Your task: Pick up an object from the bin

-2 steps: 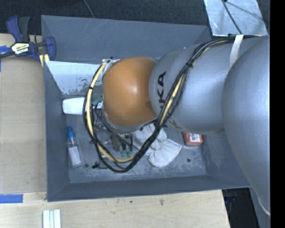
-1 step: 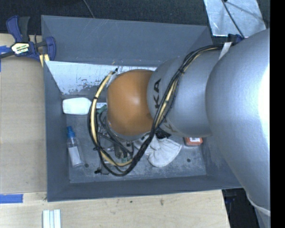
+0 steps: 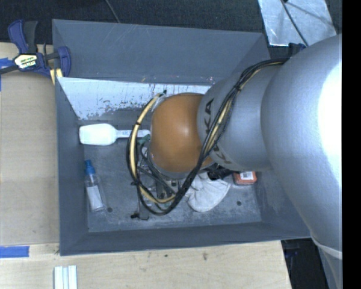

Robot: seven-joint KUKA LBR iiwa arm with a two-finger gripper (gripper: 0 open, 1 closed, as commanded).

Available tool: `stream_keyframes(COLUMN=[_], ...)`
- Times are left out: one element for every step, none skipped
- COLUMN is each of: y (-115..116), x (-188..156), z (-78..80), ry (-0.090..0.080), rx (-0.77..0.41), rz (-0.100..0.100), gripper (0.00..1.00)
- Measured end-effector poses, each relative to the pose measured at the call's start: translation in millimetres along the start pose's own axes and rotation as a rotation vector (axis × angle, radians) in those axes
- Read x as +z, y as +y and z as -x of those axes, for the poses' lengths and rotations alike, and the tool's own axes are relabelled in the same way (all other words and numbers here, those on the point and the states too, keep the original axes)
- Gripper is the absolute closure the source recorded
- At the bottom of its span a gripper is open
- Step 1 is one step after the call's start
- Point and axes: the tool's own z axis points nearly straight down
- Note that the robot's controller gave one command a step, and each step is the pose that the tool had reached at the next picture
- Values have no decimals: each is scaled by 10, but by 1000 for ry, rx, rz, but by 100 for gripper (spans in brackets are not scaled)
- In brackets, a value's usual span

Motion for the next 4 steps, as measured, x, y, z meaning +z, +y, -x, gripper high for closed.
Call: stream_keyframes(y=[-212,-307,-642,-809], x=[-68,-202,-296,-543], z=[-48,88,304,422], ry=[3,-1,-2,-1], rx=[126,195,-1,-104], rz=[-1,0,0,-1], gripper=[0,0,0,0])
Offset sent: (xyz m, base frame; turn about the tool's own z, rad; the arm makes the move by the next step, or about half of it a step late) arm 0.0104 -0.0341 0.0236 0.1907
